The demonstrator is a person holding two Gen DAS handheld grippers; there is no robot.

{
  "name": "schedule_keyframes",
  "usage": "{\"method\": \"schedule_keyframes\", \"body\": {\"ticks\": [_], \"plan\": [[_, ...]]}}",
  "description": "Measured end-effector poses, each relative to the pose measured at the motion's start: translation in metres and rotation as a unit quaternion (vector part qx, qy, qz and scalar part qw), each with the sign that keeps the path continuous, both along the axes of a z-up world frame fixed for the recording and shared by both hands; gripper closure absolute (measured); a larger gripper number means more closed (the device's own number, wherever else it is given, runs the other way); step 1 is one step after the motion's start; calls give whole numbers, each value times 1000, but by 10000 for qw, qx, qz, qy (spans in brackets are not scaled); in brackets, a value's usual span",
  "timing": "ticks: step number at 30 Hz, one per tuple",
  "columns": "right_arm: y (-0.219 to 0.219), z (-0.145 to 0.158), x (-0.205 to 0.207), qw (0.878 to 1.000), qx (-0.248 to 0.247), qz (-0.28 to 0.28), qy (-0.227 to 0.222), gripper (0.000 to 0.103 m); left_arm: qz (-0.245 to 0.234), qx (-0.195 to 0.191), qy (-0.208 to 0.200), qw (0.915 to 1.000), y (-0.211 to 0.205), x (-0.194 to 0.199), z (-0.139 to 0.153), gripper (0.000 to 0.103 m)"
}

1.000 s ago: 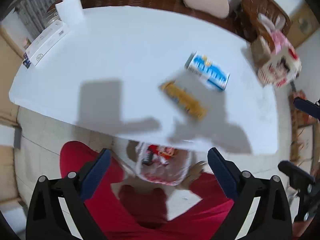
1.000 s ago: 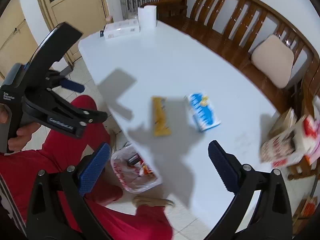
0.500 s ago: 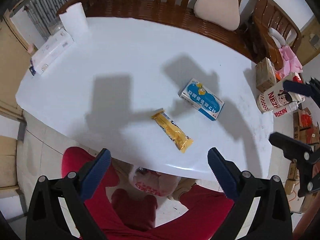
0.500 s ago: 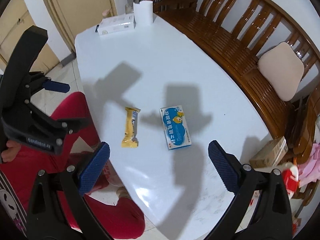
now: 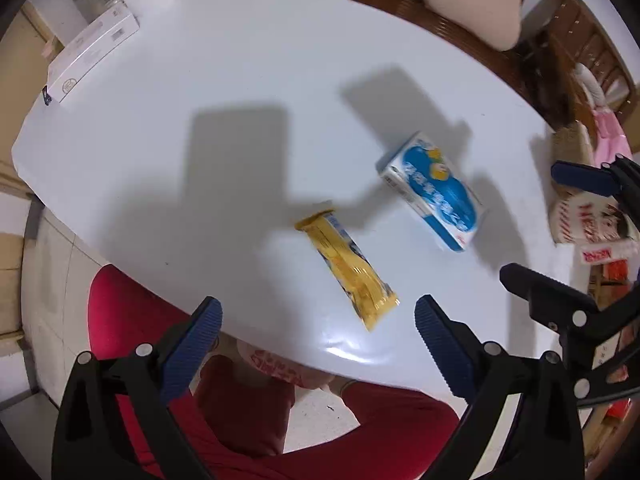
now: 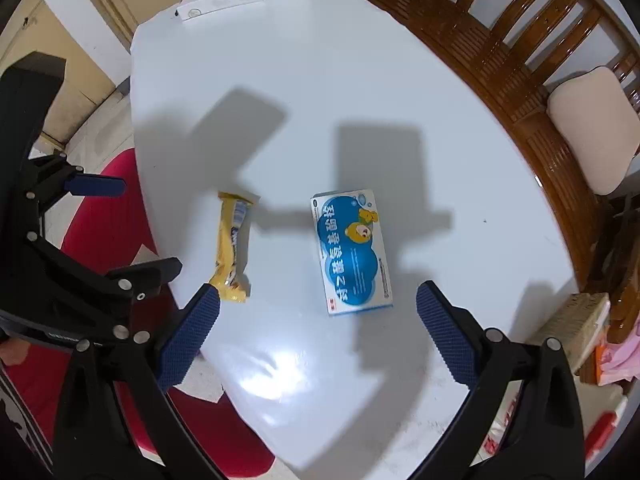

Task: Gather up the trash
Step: 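Raise both tools back over the table toward the medicine box and wrapper, then grasp the blue-white medicine box with the right tool while the left tool grasps the yellow wrapper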

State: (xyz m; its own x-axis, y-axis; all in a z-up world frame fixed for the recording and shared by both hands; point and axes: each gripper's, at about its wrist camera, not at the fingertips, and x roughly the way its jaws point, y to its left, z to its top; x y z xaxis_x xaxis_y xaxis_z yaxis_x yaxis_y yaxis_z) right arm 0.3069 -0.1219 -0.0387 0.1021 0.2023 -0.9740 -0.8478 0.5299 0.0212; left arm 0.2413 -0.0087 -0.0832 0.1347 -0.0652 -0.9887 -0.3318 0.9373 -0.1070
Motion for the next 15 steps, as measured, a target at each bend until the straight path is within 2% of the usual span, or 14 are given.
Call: {"method": "schedule_keyframes", "body": {"ticks": [3, 10, 15], "plan": [[1, -13, 11, 9999, 50, -115, 85, 7, 210, -258, 115, 9994, 7, 5, -16, 8], [8, -48, 20, 9996, -98, 76, 263, 7, 711, -137, 164, 9972, 16, 13, -45, 9], [8, -70, 30, 9991, -302, 123, 274, 7, 884, -430, 292, 9947, 21, 16, -64, 9]]}}
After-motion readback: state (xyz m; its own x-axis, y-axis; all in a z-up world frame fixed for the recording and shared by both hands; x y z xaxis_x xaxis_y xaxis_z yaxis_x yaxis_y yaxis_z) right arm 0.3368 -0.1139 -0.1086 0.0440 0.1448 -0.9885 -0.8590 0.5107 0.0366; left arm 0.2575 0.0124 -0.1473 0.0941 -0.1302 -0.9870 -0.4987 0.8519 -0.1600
